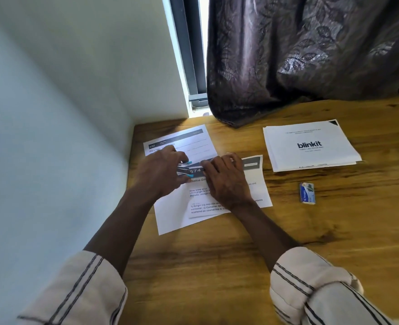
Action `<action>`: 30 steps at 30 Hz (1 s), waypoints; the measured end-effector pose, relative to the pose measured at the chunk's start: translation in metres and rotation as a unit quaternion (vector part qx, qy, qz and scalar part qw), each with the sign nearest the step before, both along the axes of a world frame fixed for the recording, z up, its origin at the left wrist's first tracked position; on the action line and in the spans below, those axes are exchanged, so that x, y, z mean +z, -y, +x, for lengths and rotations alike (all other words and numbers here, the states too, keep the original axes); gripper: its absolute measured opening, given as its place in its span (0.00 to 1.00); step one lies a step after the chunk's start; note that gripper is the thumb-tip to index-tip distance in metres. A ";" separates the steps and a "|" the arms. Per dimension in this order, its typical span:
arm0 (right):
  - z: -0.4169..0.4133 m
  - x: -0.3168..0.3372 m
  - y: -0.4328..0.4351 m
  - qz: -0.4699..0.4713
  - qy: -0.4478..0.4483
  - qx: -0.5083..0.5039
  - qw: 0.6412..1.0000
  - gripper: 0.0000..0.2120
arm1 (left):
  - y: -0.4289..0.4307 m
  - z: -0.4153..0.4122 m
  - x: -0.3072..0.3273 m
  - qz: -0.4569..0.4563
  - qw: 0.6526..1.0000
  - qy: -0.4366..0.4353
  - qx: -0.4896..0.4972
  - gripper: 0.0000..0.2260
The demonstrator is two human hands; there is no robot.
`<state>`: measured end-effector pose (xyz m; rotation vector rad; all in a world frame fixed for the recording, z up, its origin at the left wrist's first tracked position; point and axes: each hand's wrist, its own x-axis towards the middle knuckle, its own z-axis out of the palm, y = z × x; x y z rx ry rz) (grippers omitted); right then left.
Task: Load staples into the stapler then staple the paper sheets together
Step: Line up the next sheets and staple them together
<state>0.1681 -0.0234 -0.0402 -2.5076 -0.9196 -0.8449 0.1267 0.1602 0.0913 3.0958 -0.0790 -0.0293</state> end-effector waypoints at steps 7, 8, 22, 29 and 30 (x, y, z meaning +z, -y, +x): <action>0.000 -0.001 0.000 -0.004 0.009 -0.003 1.000 0.14 | 0.007 0.016 0.002 0.072 0.995 -0.061 -0.021 0.24; -0.001 -0.001 0.000 -0.006 0.009 -0.003 1.000 0.14 | 0.008 0.018 0.003 0.084 0.994 -0.071 -0.027 0.24; -0.004 0.008 0.002 -0.003 -0.051 0.020 0.999 0.27 | 0.014 0.041 0.007 0.185 0.966 -0.119 -0.136 0.18; -0.001 0.005 0.001 -0.005 -0.064 0.024 0.998 0.27 | 0.014 0.053 0.002 0.202 0.953 -0.142 -0.176 0.16; -0.001 0.005 0.001 -0.005 -0.066 0.023 0.998 0.27 | 0.013 0.055 0.001 0.198 0.954 -0.145 -0.174 0.16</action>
